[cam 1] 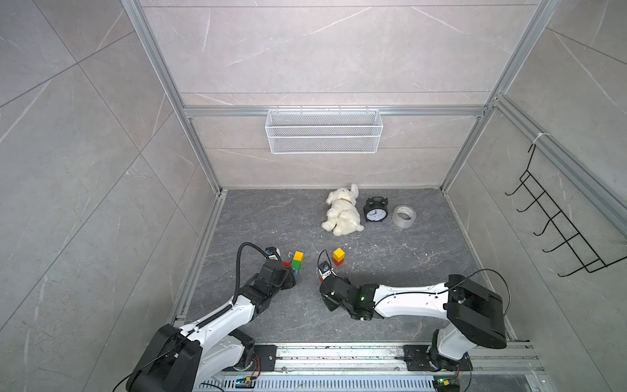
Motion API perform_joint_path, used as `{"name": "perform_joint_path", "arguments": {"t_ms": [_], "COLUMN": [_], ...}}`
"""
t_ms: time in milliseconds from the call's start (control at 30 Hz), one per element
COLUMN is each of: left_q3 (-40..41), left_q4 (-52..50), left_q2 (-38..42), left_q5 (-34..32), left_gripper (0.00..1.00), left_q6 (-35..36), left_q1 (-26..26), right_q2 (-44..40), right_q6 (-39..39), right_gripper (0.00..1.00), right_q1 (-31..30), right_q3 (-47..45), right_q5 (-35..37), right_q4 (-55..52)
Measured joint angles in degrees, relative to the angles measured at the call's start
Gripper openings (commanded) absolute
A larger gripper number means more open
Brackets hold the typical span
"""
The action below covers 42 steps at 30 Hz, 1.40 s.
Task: Assemble the letter r with lego
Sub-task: Pick up the lego brick from the center of the board.
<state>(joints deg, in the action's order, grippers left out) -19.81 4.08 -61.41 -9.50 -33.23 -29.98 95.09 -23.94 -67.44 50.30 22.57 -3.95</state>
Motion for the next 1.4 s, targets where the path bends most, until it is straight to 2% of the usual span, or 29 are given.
{"name": "perform_joint_path", "arguments": {"t_ms": [200, 1000, 1400], "left_q3": [0.0, 0.8, 0.8], "left_q4": [0.0, 0.0, 0.0], "left_q2": [0.0, -0.3, -0.3], "left_q5": [0.0, 0.0, -0.1], "left_gripper": [0.64, 0.64, 0.64], "left_q6": [0.0, -0.3, -0.4], "left_q1": [0.0, 0.0, 0.0], "right_q2": [3.2, 5.0, 8.2], "right_q6": [0.0, -1.1, -1.3], "right_gripper": [0.47, 0.42, 0.43], "right_q1": [-0.1, -0.1, -0.1], "right_q3": [3.7, 5.6, 8.6], "right_q5": [0.0, 1.0, 1.4], "right_q4": [-1.7, -5.3, -6.4]}}
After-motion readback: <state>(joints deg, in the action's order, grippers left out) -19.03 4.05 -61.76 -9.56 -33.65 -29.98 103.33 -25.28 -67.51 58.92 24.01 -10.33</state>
